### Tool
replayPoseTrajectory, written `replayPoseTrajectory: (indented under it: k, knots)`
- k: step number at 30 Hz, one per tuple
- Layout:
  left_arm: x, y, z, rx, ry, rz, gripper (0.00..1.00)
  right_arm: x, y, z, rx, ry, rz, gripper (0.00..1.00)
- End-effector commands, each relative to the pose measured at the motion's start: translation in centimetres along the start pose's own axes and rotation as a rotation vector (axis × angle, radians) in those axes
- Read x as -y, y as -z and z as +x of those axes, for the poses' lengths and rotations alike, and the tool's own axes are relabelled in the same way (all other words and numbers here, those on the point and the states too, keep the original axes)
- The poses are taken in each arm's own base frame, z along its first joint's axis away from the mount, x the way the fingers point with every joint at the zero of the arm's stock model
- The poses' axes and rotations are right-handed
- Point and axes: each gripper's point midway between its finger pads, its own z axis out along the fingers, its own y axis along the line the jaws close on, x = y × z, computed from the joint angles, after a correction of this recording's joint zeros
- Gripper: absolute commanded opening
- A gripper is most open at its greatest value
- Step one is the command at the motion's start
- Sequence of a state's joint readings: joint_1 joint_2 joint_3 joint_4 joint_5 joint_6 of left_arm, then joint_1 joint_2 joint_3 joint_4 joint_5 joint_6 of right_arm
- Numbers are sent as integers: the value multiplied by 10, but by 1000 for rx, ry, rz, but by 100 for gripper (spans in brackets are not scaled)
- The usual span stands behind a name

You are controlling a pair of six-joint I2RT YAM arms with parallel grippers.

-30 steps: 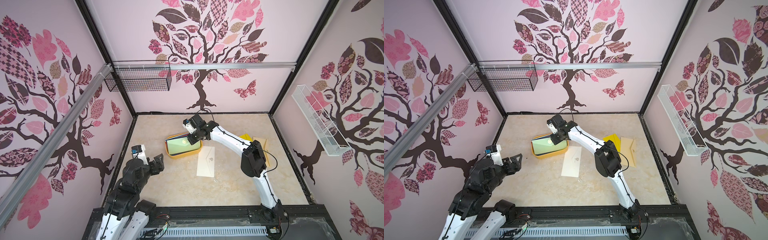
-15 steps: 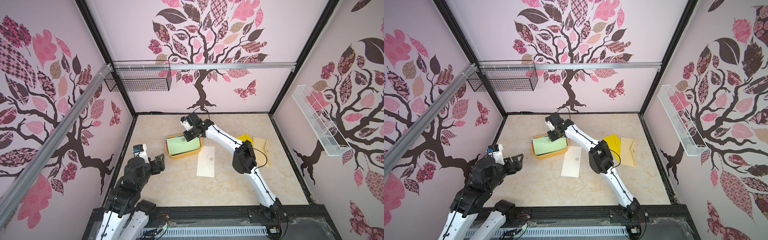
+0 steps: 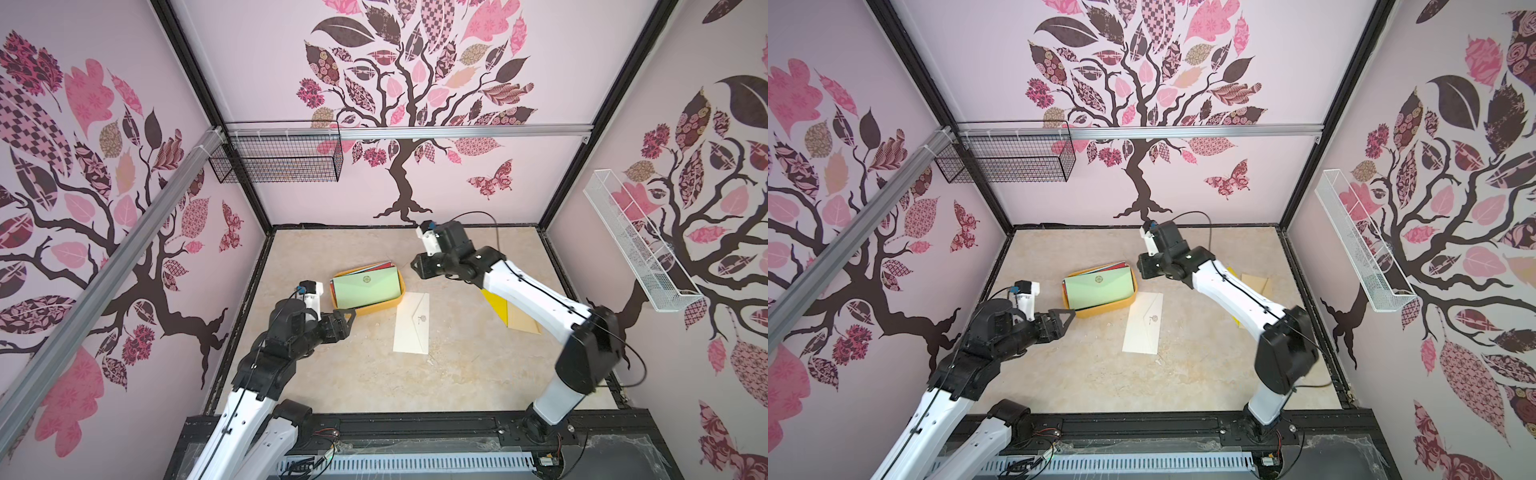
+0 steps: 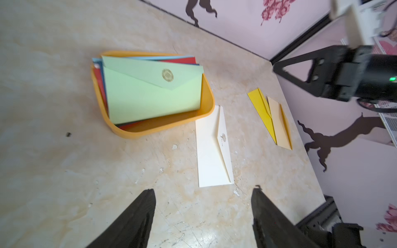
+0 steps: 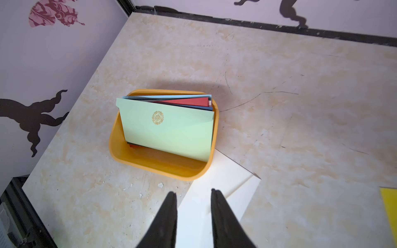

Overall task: Put the sealed envelopes into the storage box
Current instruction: Pick up the envelope from the center of the board.

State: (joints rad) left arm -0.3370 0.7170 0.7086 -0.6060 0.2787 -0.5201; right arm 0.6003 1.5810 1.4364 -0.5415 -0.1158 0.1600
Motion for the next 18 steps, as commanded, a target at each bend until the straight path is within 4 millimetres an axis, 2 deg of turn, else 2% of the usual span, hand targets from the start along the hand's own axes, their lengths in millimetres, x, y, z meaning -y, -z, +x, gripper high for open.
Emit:
replayPoseTrajectory:
  k: [1,4,8,13,18]
  knots:
    - [20,-33,20,-116,48,103,72,19,17,32,-15,-74,35,37]
    - [20,-65,43,-205,17,58,71,35,23,74,-50,-138,44,43]
    - [10,-103,66,-292,31,9,69,43,17,124,-142,-224,26,44]
    - [2,-135,86,-376,11,-41,65,47,3,150,-159,-324,-17,44]
    - [1,-153,99,-416,5,-53,64,55,-19,169,-198,-408,5,45]
